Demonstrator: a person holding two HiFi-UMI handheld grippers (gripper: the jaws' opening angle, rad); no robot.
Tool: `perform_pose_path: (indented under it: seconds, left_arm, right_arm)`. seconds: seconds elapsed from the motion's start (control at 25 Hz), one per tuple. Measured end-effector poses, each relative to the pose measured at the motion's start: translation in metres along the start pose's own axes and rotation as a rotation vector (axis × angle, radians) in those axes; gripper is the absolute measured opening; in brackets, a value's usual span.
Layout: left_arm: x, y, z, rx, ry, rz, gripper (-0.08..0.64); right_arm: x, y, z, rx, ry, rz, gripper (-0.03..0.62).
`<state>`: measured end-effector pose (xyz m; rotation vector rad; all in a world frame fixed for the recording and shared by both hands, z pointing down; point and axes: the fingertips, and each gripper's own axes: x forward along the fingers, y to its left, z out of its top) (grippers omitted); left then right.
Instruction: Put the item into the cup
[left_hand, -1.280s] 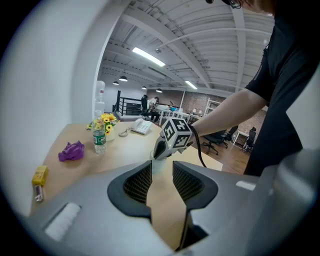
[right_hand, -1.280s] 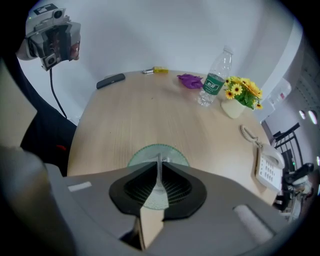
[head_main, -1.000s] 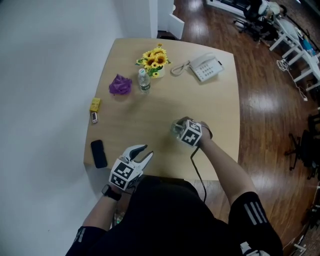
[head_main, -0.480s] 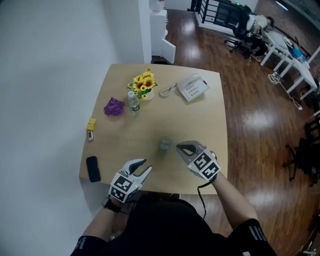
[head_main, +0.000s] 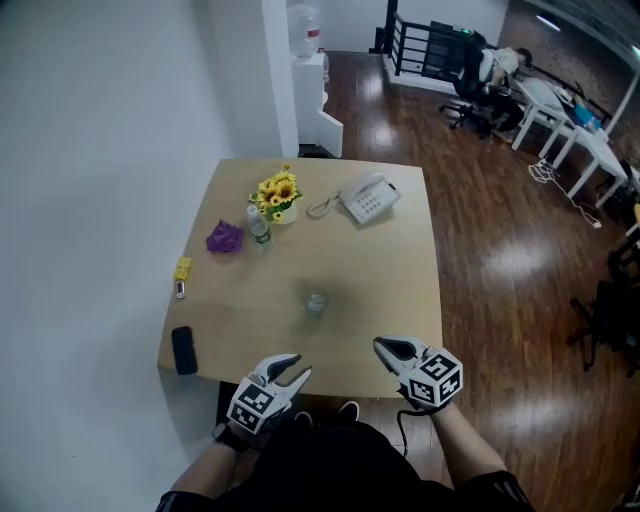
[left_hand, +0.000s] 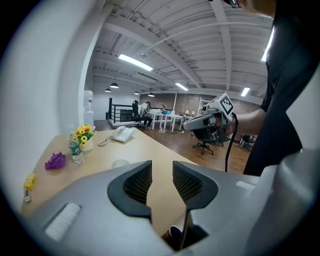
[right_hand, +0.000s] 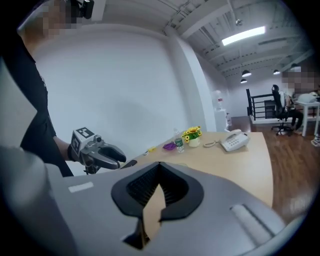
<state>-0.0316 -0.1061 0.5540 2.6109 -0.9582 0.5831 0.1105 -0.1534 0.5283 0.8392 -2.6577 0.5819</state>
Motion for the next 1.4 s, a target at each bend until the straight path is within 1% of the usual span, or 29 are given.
perform_pose_path:
  seconds: [0.16,0.32,0.48,0.64,0.76,0.92,1.12,1.4]
  left_arm:
    - [-0.013,-0.009,0.0,0.024,-0.014,-0.029,0.124]
    - [-0.043,-0.02,-0.008,0.057,-0.025,-0.062,0.124]
    - [-0.077,-0.033,-0.038,0.074,-0.011,-0.094,0.124]
    - [-0.107,-0.042,-0.071,0.056,0.005,-0.115,0.124]
    - [-0.121,-0.045,-0.086,0.051,0.016,-0.119,0.124]
    - [-0.129,-0.049,-0.084,0.072,-0.001,-0.123,0.124]
    - [-0.131,-0.051,-0.075,0.068,-0.023,-0.107,0.124]
    - [-0.123,-0.064,-0.078,0.078,-0.006,-0.11,0.124]
  right_arm:
    - [-0.022,0.023,-0.013,0.015,-0.016,-0.037,0.008]
    - [-0.03,0.065,-0.025,0.04,-0.041,-0.076,0.008]
    - [-0.027,0.113,-0.038,0.07,-0.07,-0.09,0.008]
    - [-0.023,0.158,-0.049,0.048,-0.071,-0.093,0.008]
    - [-0.025,0.18,-0.051,0.052,-0.086,-0.098,0.008]
    - [-0.025,0.195,-0.054,0.049,-0.087,-0.093,0.008]
    - [-0.024,0.205,-0.053,0.033,-0.092,-0.066,0.008]
    - [-0.031,0.207,-0.052,0.009,-0.088,-0.052,0.008]
